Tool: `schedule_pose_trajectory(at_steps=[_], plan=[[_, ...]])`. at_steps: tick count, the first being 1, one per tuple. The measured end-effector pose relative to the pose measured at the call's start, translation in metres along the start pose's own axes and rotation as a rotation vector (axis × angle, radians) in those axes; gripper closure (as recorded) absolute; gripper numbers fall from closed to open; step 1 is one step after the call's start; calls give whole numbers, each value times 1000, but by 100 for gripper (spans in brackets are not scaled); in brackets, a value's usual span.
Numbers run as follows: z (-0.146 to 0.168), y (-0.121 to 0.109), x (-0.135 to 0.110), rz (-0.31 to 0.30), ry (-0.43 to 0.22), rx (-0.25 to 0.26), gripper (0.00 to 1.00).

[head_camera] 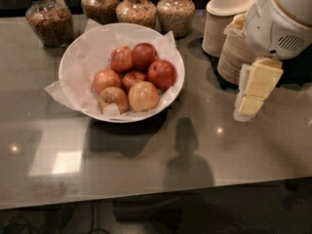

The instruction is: Pick apple from white bowl

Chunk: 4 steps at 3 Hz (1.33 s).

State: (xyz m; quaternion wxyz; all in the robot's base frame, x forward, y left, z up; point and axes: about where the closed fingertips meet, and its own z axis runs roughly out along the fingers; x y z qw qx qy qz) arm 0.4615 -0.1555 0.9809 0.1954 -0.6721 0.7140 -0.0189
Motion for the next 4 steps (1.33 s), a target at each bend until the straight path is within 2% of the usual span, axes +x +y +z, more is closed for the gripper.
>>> schedule_pose_trajectory(at_steps=[2,3,4], plan=[[4,-3,-4,-1,-20,6,0],[17,-11,-42,-53,-131,9,0],[22,-15,-87,-133,-224,10,1]])
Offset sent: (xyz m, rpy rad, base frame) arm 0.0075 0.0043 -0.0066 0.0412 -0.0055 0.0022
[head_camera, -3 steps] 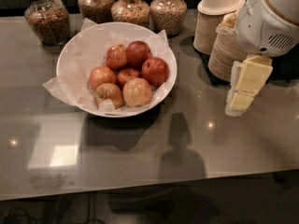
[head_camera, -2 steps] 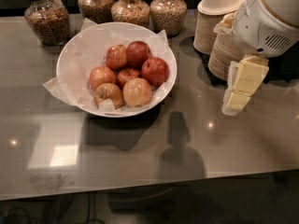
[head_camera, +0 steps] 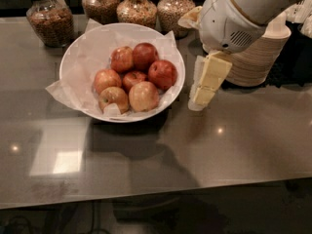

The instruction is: Pick apple from white bowl

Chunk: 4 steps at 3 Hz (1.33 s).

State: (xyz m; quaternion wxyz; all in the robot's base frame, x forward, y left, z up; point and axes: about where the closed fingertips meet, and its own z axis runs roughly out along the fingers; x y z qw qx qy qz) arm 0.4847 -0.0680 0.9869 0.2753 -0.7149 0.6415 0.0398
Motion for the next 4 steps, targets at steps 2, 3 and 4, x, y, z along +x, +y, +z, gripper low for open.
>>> schedule_pose_trajectory(at_steps=[2,3,4], plan=[[13,-7,-32,-52,-102,-7,23],[23,-10,-36,-52,-142,-18,29],[39,-15,-41,-47,-191,-53,32]])
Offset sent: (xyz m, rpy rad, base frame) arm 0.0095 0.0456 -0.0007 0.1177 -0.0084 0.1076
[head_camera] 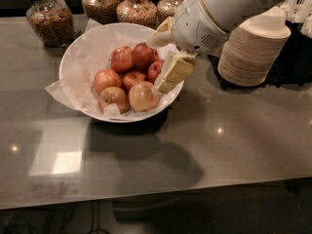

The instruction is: Pick apple from white bowl

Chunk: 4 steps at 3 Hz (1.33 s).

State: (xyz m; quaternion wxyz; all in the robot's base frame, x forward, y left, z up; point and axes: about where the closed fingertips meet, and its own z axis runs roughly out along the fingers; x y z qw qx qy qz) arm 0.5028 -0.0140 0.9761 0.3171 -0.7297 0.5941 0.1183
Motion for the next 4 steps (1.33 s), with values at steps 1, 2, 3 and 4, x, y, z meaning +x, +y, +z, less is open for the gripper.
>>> schedule_pose_trajectory(at_steps=[1,2,3,4], plan=[[20,-1,0,4,-22,-49,33],[37,1,-2,0,-24,-94,33],[52,7,-2,-3,-14,-137,31],[66,11,1,-6,3,-171,31]])
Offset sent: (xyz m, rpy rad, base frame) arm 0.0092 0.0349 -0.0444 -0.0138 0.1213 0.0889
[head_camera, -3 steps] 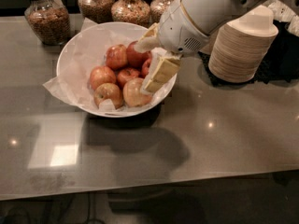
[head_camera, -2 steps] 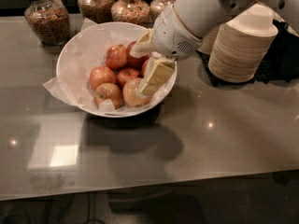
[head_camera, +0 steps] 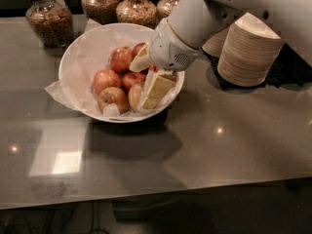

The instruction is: Pick apple from white bowl

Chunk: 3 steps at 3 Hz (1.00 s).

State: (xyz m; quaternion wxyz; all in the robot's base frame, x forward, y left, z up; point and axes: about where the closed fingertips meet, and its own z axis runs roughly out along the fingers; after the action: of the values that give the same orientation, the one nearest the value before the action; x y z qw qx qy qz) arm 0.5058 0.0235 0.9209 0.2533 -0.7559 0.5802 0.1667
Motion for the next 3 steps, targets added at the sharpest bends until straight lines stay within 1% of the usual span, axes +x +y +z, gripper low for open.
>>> schedule_pose_trajectory(at_steps=[1,2,3], plan=[[10,-1,4,0,21,-10,32],[8,-13,14,15,42,14,32],[9,-22,25,31,59,28,32]])
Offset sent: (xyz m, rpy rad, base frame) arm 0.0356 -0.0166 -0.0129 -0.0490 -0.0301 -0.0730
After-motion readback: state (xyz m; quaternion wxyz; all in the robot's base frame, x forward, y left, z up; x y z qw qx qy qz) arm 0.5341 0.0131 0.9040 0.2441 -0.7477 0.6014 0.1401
